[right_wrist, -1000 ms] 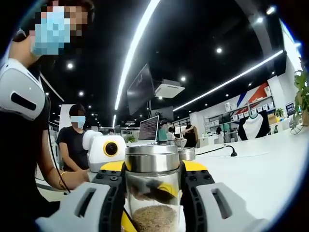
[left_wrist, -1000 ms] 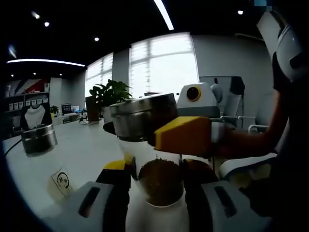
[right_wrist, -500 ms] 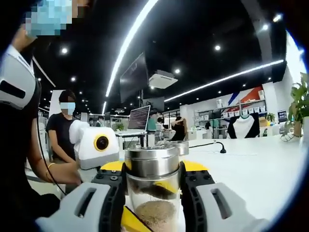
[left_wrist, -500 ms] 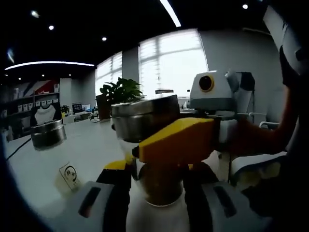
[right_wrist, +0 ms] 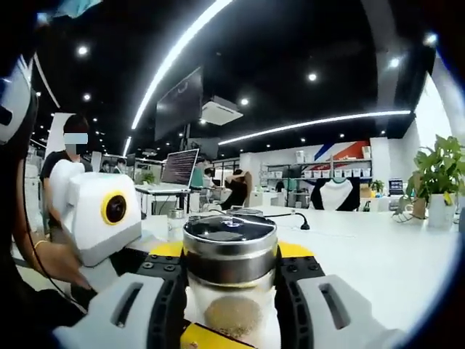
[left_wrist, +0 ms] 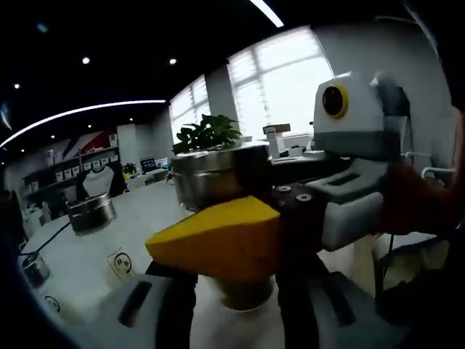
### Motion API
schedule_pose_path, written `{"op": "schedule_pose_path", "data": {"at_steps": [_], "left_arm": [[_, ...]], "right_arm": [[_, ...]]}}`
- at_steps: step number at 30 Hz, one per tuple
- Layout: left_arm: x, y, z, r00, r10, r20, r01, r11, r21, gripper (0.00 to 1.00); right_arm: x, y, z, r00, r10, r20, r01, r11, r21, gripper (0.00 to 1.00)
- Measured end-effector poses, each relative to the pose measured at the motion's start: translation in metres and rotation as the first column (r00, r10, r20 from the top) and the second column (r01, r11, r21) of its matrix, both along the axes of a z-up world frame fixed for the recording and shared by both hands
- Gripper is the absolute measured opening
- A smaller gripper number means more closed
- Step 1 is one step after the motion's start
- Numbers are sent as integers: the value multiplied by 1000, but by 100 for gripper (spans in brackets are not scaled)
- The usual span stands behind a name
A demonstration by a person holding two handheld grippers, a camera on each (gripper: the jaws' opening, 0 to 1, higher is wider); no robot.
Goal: Rotate the seasoning bottle until the label or dispensing opening points toward the visible target arrow and the bottle remains upright within the marked orientation range
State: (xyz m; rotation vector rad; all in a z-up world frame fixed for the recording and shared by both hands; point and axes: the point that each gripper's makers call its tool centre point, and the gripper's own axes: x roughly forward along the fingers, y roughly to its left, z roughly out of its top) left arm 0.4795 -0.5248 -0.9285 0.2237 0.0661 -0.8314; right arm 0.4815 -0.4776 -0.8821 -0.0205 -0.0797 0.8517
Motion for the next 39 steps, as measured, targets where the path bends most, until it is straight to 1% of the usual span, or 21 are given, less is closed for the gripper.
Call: {"op": "schedule_pose_path", "data": {"at_steps": [1,3,4,5,8,9,11,12,13,15,21,23,24,25,27,29,32,35,39], "left_arm": [[0,0,-1,1000,3,-3,-3,1000,-1,44],[-1,0,-2,1000,10,-9,-10,1000,-2,43],[-1,-1,-2,1000,11,-8,-11,1000,-1,43],[-2,-1,-2,1000,13,-7,-13,1000,0,43],[-5,-2,-2,1000,27,-1,-27,1000,5,43],[-4,-2,-1,999,39,4,-39,999,7,43],[-4,0,-2,998,56,19,-57,998,17,43],[-4,1,-2,998,66,23,-66,998,16,43],[-4,3,0,996,77,35,-78,997,17,43],[-5,3,1,996,84,38,-84,996,17,43],[-4,5,1,991,123,59,-124,992,24,43],[-4,6,3,988,135,68,-137,990,19,43],[-4,7,4,988,139,70,-140,990,19,43],[-4,7,4,987,143,68,-144,989,18,43],[-4,6,3,988,149,49,-149,989,4,43],[-4,7,2,986,158,49,-159,987,4,43],[-4,9,2,984,168,55,-168,986,4,43],[-5,10,2,982,181,49,-181,984,-2,43],[-5,11,4,977,204,63,-203,979,-12,42]], "right_arm": [[1,-1,-1,1000,-6,-3,6,1000,1,45],[2,-3,-3,1000,-9,-29,10,999,31,45],[2,-5,-4,997,-14,-70,18,998,63,45],[3,-6,-5,996,-20,-86,26,997,72,45],[2,-7,-5,997,-23,-69,27,997,68,46],[2,-6,-5,998,-36,-43,38,998,50,46],[1,-5,-6,998,-46,-42,48,998,37,46],[2,-5,-6,998,-50,-43,52,998,44,46],[2,-5,-4,997,-56,-55,60,995,83,46],[3,-5,-4,997,-56,-56,61,994,88,45],[7,-4,-5,996,-77,-55,81,994,69,45],[7,-4,-2,997,-67,-42,70,995,74,45],[8,-4,-1,997,-65,-39,68,995,77,45],[9,-4,-2,997,-65,-51,69,995,78,45],[10,-3,-3,993,-90,-74,95,993,63,45],[10,-1,-5,993,-91,-72,94,995,36,45],[9,-1,-4,994,-86,-63,89,995,46,45],[8,0,-4,993,-91,-70,95,994,52,45],[7,-1,0,993,-111,-47,113,992,60,45]]}}
